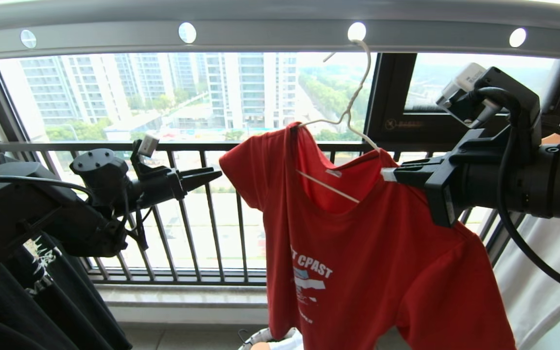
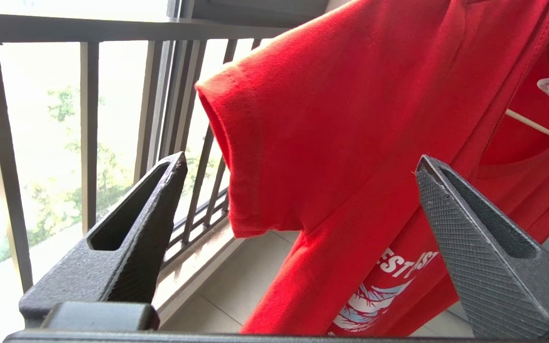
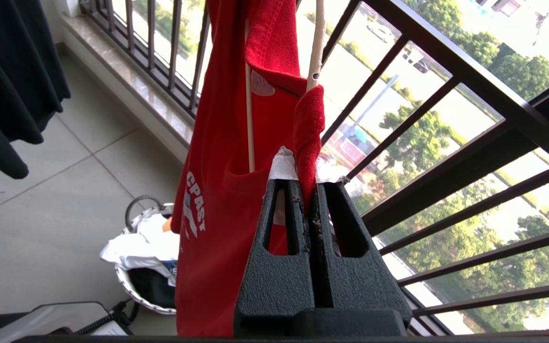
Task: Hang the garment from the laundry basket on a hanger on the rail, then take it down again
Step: Take the clothes off the clothes rack
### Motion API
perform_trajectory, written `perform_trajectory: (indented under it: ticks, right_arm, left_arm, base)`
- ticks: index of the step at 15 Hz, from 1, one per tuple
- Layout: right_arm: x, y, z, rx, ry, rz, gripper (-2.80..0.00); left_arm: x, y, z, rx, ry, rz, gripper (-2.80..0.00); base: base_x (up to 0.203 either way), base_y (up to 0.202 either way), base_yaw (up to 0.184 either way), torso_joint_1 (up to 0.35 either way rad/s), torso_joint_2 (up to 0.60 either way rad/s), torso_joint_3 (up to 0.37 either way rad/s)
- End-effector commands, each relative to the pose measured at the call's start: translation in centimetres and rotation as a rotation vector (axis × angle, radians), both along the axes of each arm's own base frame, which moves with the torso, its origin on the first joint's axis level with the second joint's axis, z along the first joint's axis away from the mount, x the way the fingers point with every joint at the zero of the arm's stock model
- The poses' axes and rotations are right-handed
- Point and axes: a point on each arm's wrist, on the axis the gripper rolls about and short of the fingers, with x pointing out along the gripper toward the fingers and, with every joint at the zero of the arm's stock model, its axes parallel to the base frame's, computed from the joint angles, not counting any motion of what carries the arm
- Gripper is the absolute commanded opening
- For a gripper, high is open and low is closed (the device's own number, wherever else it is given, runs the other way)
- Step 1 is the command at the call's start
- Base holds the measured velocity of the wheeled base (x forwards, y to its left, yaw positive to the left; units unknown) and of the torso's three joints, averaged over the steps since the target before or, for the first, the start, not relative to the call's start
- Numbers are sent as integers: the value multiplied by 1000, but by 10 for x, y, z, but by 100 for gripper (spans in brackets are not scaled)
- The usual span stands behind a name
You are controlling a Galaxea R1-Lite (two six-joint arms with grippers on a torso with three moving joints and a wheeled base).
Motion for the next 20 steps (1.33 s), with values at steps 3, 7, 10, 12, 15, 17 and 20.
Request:
perform_trajectory:
  ticks: [3,7,10,12,15,17,20]
  right_arm:
    - [4,2,-3,-8,9,2,-280]
    - [6,4,-2,-7,8,1,-280]
    - [8,5,-4,-11,14,2,-280]
    - [9,6,-5,-13,17,2,-280]
    - [9,6,-5,-14,18,2,-280]
    - [9,6,-5,-14,18,2,-280]
    - [9,6,-5,-14,20,2,-280]
  left_arm:
    - [34,10,-24,-47,36,-39,0]
    - [39,-2,-28,-51,37,-67,0]
    - [39,-8,-28,-51,31,-80,0]
    - [38,-12,-26,-50,26,-91,0]
    - [37,-21,-26,-51,27,-110,0]
    - [37,-22,-25,-50,24,-113,-280]
    - [37,-23,-26,-51,24,-114,-280]
  base:
    - [0,0,0,0,0,0]
    - [0,0,0,0,0,0]
    - [0,0,0,0,0,0]
    - [0,0,0,0,0,0]
    - [0,0,0,0,0,0]
    - [0,0,0,0,0,0]
    - [0,0,0,0,0,0]
